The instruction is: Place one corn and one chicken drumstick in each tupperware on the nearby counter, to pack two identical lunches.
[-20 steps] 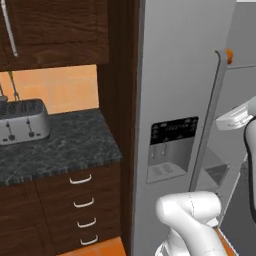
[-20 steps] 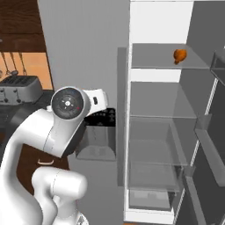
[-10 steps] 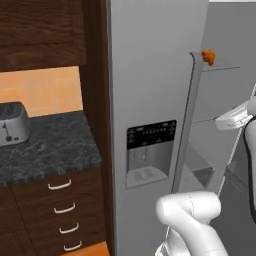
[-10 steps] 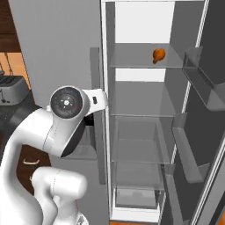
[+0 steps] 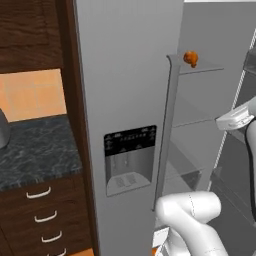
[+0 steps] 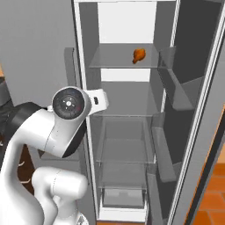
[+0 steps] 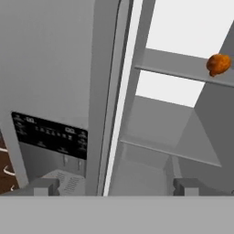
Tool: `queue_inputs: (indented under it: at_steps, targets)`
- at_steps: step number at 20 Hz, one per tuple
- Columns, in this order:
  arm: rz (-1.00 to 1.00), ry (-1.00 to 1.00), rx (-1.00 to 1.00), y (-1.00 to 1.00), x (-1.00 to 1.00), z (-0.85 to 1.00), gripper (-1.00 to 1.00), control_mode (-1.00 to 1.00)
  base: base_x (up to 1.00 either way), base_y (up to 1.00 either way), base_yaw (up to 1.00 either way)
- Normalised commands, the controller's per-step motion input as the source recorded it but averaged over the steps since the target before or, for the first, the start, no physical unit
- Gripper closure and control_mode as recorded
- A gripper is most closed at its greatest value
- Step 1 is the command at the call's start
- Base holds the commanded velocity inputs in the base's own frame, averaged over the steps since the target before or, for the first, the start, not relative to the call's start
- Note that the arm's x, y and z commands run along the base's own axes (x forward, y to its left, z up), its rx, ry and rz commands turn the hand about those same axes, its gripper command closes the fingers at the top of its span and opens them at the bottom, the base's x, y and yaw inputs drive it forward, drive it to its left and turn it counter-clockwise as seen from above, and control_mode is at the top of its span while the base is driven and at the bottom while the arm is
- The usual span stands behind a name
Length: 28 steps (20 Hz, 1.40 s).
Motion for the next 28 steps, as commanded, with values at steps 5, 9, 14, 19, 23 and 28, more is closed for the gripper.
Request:
queue_inputs:
  at_steps: [5,9,14,19,23,28]
  targets:
    - [0.0,0.0,0.0,0.0,0.0,0.0,-1.0,1.0,0.55,-0.25,-0.05]
    - [0.0,0.0,0.0,0.0,0.0,0.0,-1.0,1.0,0.42,-0.63,0.0]
    - [0.0,0.0,0.0,0.0,0.0,0.0,-1.0,1.0,0.31,0.12,0.03]
    - [0.0,0.0,0.0,0.0,0.0,0.0,-1.0,1.0,0.98,0.14,0.03]
    - [0.0,0.0,0.0,0.0,0.0,0.0,-1.0,1.0,0.66,0.03,0.0]
    - [-0.16,0.04,-0.1,0.26,0.12,0.65,-1.0,-1.0,0.0,0.0,0.0]
